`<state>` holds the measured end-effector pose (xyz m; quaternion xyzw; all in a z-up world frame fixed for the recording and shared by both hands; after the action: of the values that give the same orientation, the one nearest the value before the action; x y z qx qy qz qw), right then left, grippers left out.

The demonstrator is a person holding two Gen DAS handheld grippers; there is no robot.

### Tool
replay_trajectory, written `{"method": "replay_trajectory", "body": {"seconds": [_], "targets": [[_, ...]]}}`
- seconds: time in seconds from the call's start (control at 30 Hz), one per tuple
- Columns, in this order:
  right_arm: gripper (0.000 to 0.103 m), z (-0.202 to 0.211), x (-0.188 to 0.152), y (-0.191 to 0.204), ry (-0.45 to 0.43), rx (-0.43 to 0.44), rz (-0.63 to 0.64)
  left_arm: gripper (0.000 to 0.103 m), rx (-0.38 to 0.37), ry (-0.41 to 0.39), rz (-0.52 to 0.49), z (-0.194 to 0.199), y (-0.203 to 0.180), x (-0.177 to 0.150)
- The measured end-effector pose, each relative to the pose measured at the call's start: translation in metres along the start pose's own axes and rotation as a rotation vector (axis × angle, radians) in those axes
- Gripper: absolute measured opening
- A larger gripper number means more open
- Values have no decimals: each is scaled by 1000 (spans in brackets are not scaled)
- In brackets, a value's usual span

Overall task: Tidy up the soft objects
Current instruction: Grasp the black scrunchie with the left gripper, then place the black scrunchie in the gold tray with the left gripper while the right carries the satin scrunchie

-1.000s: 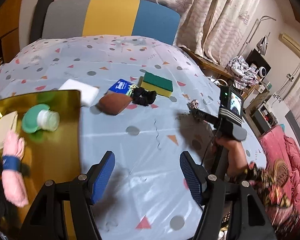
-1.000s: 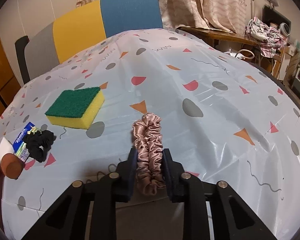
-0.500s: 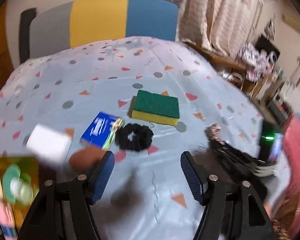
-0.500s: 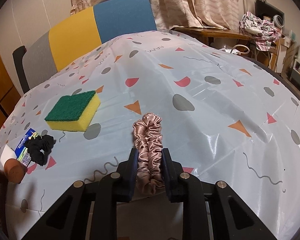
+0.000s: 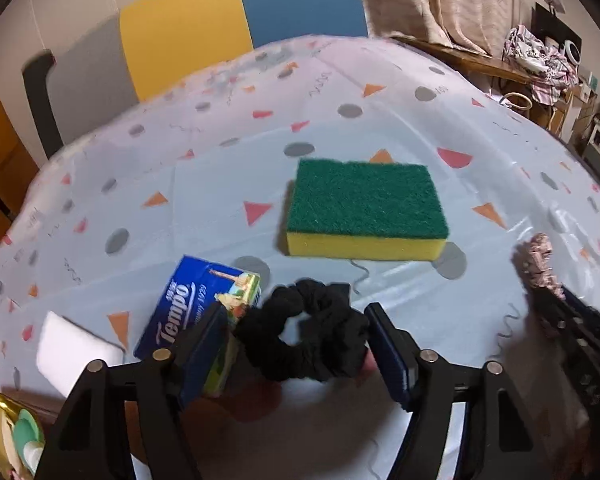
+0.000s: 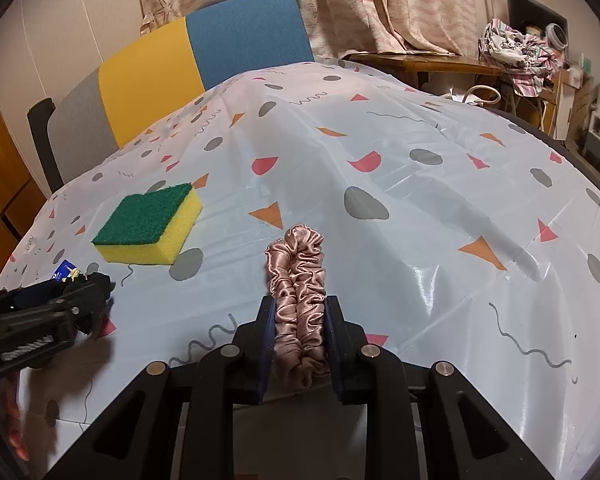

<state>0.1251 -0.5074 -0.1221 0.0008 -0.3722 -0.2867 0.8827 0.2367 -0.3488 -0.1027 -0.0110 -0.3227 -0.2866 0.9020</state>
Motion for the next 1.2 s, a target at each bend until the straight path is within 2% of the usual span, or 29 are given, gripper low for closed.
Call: {"method": "replay_trajectory", "body": {"seconds": [0.03,0.07,0.1,0.17,0.3,0.53,0.77,1.03,1.2], "targets": [[24,0,0,0,0,0,0,57,1,-13,-24,0,-4,-2],[24,0,0,0,0,-1,1,47,-8,-13,-45,0,-7,-4],[24,0,0,0,0,-3,3,32,-25,-11,-60,-1,-9,-5],[24,0,0,0,0,-6,6,25,-70,0,-67,0,-13,-12],[24,0,0,0,-1,-5,6,23,-119,7,-31,9,-15,-27],[24,0,-1,0,-1,-7,8,22,-221,6,91,44,-18,-69],[24,0,0,1,0,-14,14,18,-283,-12,172,76,-6,-102],[24,-1,-1,5,2,-41,36,17,-360,-24,228,109,9,-128],[24,-2,0,9,5,-66,56,17,-381,-43,244,128,19,-140]]}}
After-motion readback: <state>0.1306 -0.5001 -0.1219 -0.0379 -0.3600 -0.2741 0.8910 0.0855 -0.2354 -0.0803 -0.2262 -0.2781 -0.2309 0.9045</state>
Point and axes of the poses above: each gripper's, at about its wrist camera, not at the fingertips, and z roughly against the way its jaws point, y to its left, x to its top, the point moved 3 cm from there along -z, roughly the way its jaws point, and after that the axes turned 1 degree about x, right-handed, at the moved point
